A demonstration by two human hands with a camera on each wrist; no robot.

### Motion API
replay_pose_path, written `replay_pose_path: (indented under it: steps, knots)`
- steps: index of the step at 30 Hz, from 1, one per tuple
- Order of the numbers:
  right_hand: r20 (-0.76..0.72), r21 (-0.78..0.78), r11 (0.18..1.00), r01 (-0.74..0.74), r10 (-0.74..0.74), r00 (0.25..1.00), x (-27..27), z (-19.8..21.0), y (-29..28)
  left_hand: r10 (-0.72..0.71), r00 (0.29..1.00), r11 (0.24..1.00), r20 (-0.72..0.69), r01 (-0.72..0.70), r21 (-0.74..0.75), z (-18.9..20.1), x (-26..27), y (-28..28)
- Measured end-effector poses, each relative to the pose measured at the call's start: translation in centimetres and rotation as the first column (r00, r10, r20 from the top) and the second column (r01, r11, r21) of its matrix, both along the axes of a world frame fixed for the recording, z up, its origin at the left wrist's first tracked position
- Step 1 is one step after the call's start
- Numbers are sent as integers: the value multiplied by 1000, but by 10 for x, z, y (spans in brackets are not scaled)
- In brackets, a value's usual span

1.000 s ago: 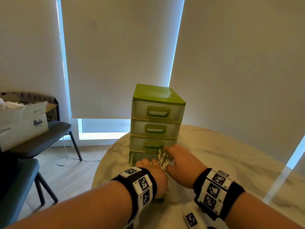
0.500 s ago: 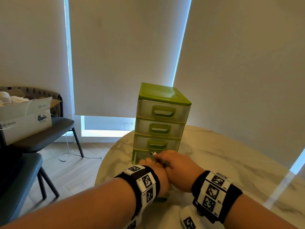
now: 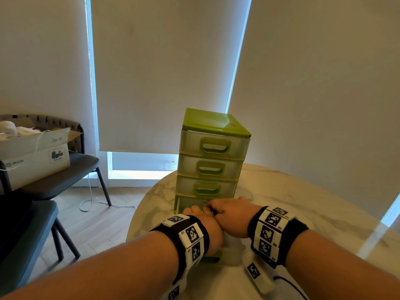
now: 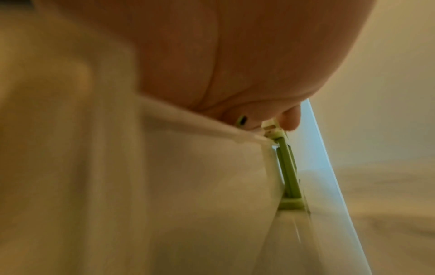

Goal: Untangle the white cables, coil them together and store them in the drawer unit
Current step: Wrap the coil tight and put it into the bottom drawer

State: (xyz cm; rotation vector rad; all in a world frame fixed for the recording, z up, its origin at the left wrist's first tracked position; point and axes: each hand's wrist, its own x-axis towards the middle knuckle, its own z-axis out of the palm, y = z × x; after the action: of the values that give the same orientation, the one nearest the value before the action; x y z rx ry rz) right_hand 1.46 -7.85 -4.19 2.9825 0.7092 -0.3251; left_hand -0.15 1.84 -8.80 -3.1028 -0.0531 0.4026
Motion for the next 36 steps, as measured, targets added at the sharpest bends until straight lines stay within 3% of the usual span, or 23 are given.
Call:
replay_pose_path:
  steps: [3,5,9,13,15,18,23,27,32,36]
  knots:
    - [0,-97,995,-27,27,1000,1,-2,-1,-10,1000,1000,21,10,1,2,0,-2]
    - [-14,-69,997,-23,22,1000,-1,-1,-2,5,1000,999,25,-3,-53,0,-1,0]
    - [13,92,996,-21,19,1000,-4,0,-13,7,999,987,39,-1,-160,1,-6,4]
    - [143,320,946,-46,0,990,-8,3,-26,-6,1000,997,29,8,-76,5,-11,0]
    - [231,361,932,-42,-45,972,-9,8,-29,3,999,997,35,-1,-77,5,-13,0]
    - [336,346,937,-38,-86,938,-11,13,-33,28,998,997,61,-23,-71,5,-14,-1]
    - [178,145,988,50,-76,981,-15,20,-37,64,996,994,67,-58,-94,3,-10,-2]
    - [215,107,994,22,-45,975,-9,15,-22,21,998,997,51,-17,-77,2,-10,0]
    - [270,170,982,83,-127,955,1,12,-15,0,999,1000,40,1,-30,6,-11,-1]
    - [298,54,997,-47,29,954,0,8,-12,-19,998,1000,53,20,-9,6,-12,-3]
